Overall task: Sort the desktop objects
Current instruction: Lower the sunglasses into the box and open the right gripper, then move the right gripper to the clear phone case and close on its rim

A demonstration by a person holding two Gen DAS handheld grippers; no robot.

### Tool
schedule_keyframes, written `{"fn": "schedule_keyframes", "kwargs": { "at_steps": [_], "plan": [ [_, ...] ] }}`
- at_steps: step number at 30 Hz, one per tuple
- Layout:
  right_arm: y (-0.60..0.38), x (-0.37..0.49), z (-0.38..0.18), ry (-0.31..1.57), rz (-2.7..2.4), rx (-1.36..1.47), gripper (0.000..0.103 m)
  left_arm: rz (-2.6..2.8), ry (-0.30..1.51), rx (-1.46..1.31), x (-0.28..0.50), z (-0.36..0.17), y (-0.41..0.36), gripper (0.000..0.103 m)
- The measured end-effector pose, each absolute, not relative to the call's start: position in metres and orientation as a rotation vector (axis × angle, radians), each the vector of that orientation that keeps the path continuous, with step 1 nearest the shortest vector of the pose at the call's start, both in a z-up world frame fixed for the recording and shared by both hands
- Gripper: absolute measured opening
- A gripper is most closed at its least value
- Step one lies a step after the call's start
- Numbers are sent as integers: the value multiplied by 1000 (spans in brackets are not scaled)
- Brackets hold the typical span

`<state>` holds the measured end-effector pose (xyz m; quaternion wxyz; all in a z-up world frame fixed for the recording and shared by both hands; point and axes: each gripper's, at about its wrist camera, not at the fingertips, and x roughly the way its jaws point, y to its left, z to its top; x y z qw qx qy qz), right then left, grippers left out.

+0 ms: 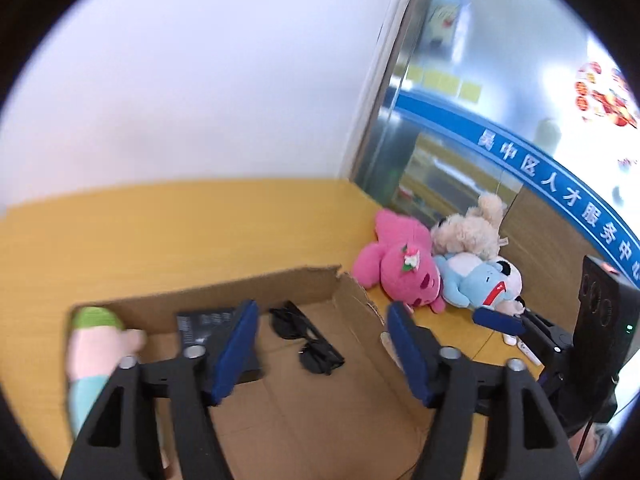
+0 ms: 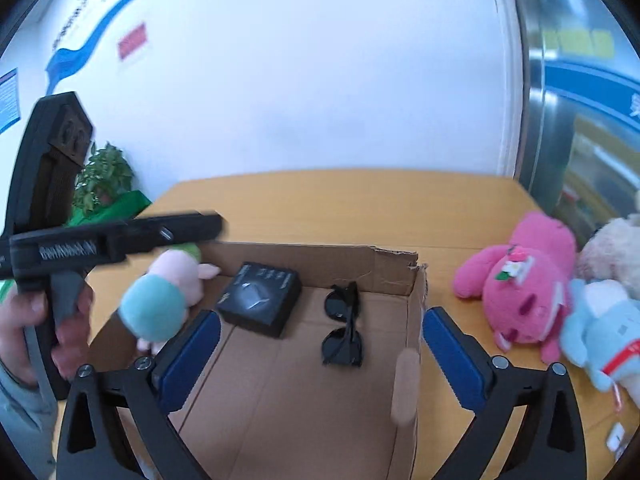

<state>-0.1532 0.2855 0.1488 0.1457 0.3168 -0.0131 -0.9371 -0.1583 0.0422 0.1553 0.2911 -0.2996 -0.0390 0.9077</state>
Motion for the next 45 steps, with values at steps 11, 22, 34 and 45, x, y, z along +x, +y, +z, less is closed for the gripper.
{"fn": "schedule_keyframes", "kwargs": {
  "at_steps": [11, 22, 34, 45],
  "plan": [
    [254, -27, 137, 35, -2697, 855, 103, 2582, -48, -720, -15, 152, -6, 80],
    [231, 39, 66, 57, -2556, 1014, 103, 2453, -153, -1016, 45, 66, -4, 80],
    [200, 84, -14, 168, -2389, 1203, 74, 2251, -221, -1282, 86, -14, 13, 71],
    [200, 84, -29, 152, -2381, 1270, 45, 2172, -261, -1407, 87, -46, 23, 41]
  ]
}}
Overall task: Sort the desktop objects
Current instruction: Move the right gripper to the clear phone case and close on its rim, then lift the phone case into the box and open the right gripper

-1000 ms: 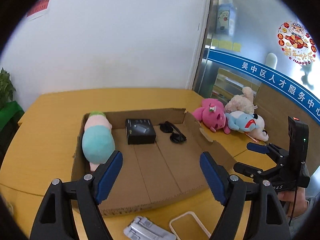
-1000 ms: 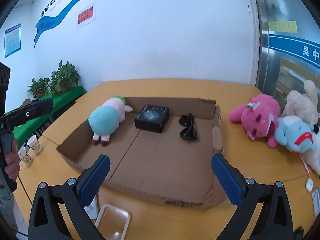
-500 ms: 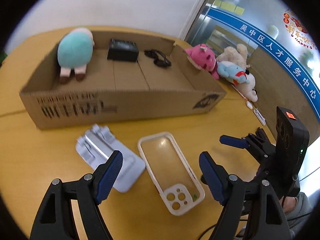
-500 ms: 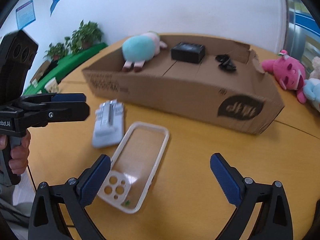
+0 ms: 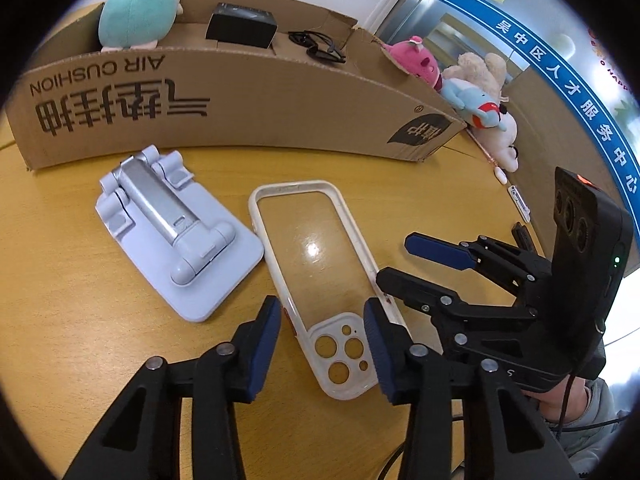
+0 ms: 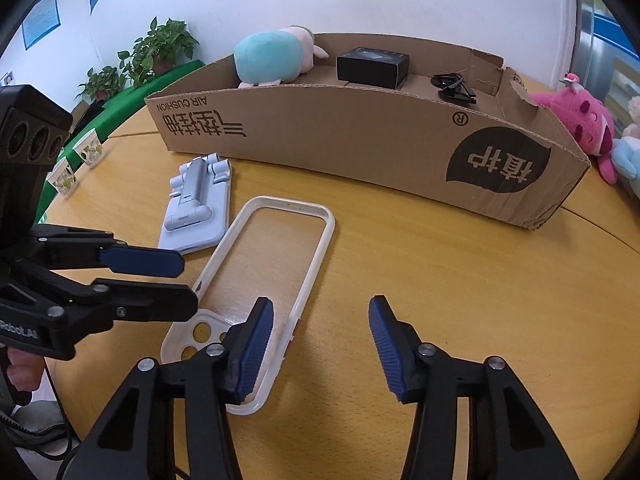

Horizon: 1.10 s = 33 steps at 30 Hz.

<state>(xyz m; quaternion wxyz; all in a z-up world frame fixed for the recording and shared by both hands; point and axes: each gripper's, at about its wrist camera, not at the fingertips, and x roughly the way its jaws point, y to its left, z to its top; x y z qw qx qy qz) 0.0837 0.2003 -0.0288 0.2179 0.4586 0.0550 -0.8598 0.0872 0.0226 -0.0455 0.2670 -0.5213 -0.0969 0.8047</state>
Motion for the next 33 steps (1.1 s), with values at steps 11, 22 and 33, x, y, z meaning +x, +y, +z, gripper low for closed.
{"fn": "schedule_keyframes", "kwargs": {
  "at_steps": [11, 22, 33],
  "plan": [
    [194, 85, -39, 157, -2353, 1303, 27, 2163, -274, -1458, 84, -58, 22, 17],
    [197, 85, -38, 83, -2337, 1298, 9, 2192, -271, -1445, 83, -57, 25, 10],
    [215, 92, 21, -17, -2426, 1116, 9, 2279, -296, -1202, 82, 7, 26, 9]
  ]
}}
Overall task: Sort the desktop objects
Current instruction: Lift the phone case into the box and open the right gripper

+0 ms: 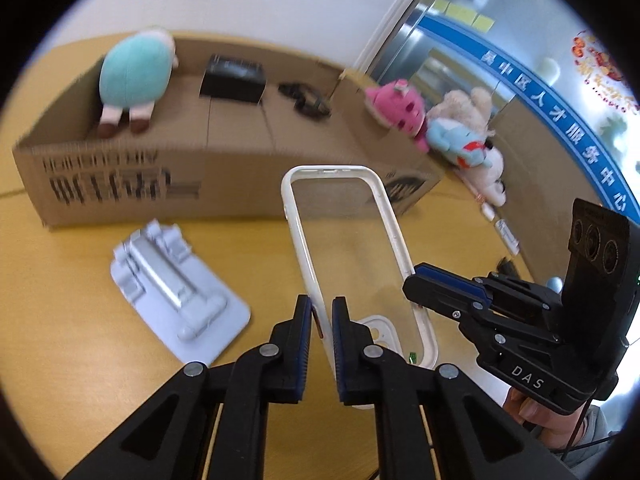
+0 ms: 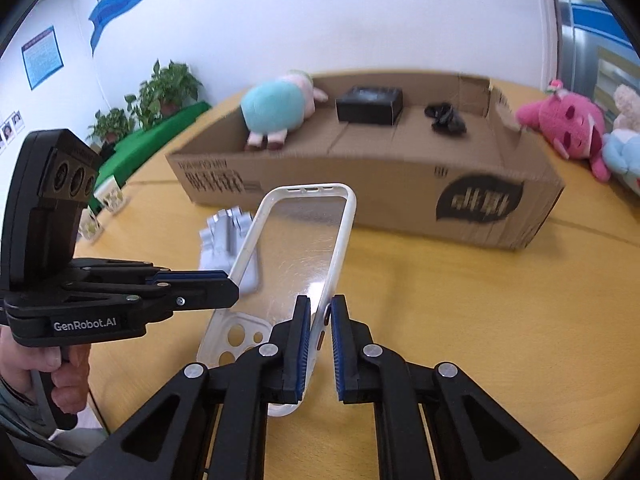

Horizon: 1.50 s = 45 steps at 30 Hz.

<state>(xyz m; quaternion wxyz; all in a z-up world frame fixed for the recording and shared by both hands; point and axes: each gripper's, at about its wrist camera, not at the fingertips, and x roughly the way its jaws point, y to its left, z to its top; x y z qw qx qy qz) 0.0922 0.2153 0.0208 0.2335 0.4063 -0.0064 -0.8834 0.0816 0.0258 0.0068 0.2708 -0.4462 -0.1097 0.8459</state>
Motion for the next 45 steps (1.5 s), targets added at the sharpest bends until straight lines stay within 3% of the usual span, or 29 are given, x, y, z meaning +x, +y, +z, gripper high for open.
{"fn": "schedule_keyframes", "kwargs": {
  "at_steps": [14, 22, 33, 41, 45],
  "plan": [
    [223, 71, 107, 0, -2567, 828, 10, 2382, -221, -861, 50, 102, 25, 9],
    [217, 27, 142, 31, -2584, 718, 10, 2416, -201, -801, 12, 129, 22, 9],
    [231, -64, 122, 9, -2556, 845, 10, 2350, -256, -944, -70, 104, 49, 9],
    [270, -125, 67, -161, -2514, 1088, 11, 2211, -325, -1219, -129, 40, 88, 9],
    [278, -151, 40, -134, -2492, 1230, 13, 2156, -345, -1342, -146, 12, 104, 9]
  ]
}}
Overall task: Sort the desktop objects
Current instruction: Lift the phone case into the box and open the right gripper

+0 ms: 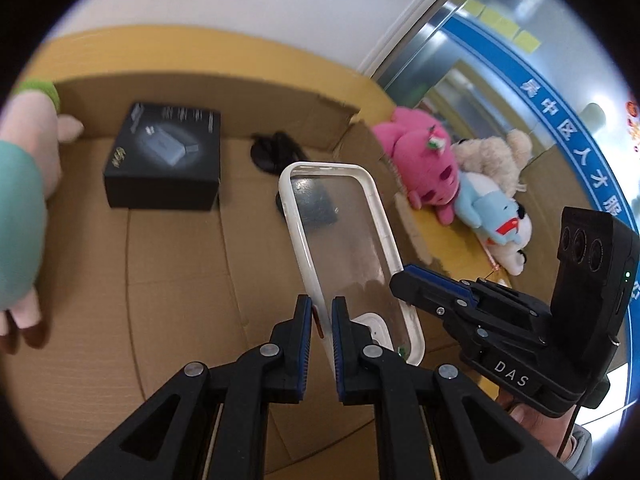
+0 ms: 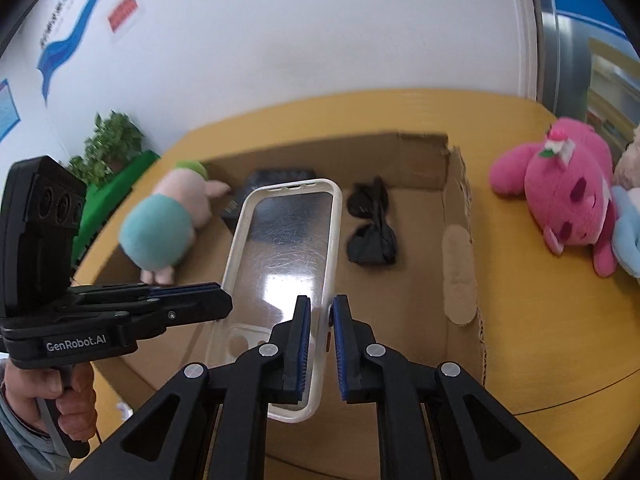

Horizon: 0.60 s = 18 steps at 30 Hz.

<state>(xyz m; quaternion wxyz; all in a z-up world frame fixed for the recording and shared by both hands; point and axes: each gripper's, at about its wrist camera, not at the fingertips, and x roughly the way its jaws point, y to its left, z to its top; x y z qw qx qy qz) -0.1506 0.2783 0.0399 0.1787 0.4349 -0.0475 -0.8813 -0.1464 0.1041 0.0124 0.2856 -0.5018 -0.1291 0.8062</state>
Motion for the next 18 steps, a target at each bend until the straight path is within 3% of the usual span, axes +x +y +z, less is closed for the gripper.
{"fn": "schedule_keyframes", "kwargs": {
  "at_steps": [18],
  "plan": [
    [274, -170, -14, -9, -2425, 1601, 14, 2003, -287, -1727, -168, -40, 133, 9]
  ]
}}
